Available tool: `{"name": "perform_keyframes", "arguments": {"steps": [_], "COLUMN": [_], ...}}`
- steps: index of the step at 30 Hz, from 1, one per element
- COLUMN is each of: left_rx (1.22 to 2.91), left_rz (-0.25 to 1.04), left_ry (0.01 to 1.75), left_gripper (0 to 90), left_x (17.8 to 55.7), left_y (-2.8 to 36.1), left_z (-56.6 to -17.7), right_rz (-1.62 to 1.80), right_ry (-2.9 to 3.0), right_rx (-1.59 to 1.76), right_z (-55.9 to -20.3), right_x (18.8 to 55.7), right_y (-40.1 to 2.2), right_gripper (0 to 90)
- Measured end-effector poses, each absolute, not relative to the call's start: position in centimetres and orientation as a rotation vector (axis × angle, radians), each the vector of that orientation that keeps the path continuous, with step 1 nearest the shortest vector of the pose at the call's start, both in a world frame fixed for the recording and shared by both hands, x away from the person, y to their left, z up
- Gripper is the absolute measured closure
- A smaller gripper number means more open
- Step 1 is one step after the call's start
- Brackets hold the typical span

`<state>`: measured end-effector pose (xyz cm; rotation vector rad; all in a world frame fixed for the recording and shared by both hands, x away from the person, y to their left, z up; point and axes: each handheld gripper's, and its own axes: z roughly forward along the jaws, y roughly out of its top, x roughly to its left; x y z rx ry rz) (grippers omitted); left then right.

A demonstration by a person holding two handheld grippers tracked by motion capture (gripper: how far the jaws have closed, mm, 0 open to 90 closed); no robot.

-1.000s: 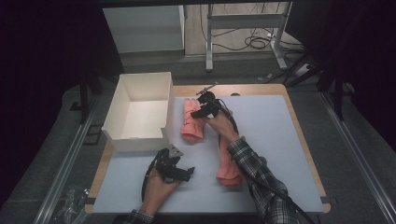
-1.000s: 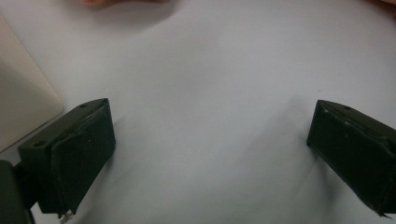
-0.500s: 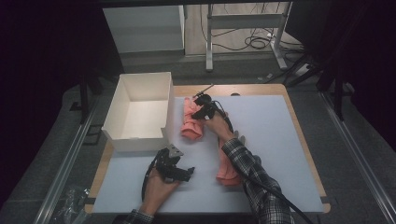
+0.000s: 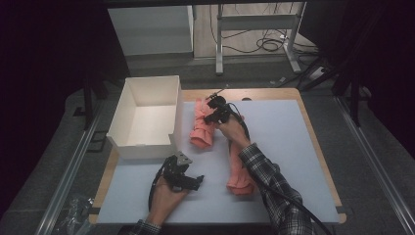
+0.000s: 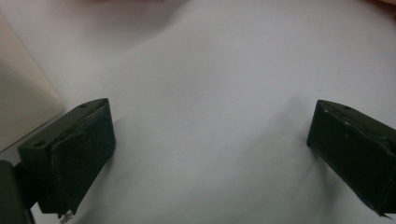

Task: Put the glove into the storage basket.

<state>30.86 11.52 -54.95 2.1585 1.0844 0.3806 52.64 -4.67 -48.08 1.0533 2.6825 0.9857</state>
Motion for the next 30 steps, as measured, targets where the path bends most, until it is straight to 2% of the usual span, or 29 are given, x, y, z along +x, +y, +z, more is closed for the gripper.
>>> {"name": "perform_keyframes", "arguments": {"steps": [16,30], "left_rx": [2.16,2.16], "left_rz": [0.382,0.387], "left_ry": [1.083,1.079], "left_gripper": [1.0,1.0], "left_x": [30.9,30.9], "left_y": [11.5,11.5], "left_z": [-55.0,-55.0], "right_rz": [1.122,1.188], "right_ry": [2.698,2.699], "right_rx": [0.949,0.926], "right_z": [-43.0,-39.9], "right_x": [49.2,45.8], "right_y": [-7.3,-10.8], "right_gripper": [85.7,85.5]}}
